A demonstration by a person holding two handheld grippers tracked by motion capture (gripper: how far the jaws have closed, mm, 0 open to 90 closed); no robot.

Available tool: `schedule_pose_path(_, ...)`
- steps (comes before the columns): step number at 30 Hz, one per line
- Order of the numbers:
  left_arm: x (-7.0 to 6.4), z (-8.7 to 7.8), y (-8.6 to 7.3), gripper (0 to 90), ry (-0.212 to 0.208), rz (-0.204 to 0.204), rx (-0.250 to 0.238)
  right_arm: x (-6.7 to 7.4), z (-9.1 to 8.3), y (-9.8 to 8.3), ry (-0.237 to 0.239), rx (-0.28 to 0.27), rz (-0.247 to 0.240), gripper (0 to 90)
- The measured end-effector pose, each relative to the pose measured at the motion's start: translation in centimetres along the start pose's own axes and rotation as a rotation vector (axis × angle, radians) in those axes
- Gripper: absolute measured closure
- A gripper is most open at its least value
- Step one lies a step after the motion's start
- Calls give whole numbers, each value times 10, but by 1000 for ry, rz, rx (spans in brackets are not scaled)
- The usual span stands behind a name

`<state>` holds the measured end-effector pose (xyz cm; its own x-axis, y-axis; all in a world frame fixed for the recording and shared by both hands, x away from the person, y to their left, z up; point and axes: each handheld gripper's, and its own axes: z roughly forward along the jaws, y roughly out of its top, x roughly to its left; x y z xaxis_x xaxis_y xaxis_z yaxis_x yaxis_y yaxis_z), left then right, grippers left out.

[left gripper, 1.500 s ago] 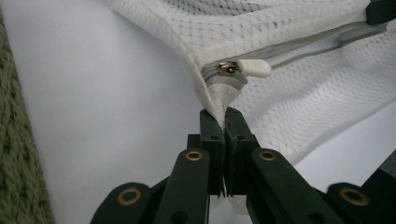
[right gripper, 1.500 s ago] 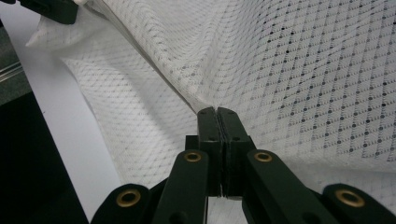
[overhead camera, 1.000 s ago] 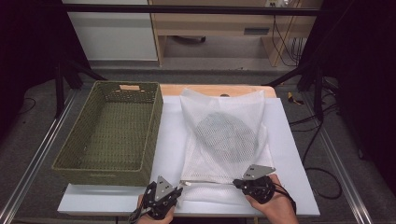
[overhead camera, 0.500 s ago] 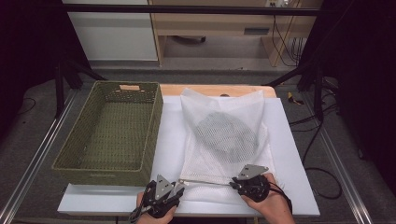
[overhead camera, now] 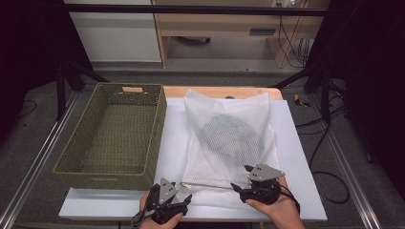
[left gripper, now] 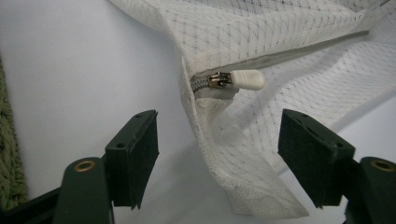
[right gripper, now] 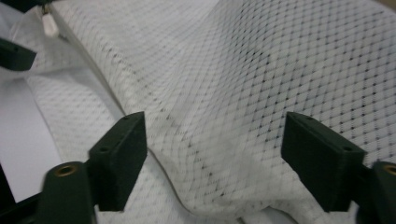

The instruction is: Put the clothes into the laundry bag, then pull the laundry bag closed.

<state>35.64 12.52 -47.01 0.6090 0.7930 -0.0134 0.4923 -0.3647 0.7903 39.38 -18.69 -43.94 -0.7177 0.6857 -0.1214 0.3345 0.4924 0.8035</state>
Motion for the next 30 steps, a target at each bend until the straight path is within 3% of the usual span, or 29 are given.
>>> schedule_pose_path(6,1,-2,-1,206,-21,-4,9,3,0,6,-17,-18,7,146)
schedule_pose_path(15,4,-11,-7,214,-3,-26,3,15,2,18,14,-41,-1,147)
schedule_pose_path(23,11,-12,-6,255,-24,-48,7,25,7,39,7,-63,-9,203)
schedule_pose_path(30,12,-15,-5,311,-41,-38,18,31,11,52,30,-78,-35,276)
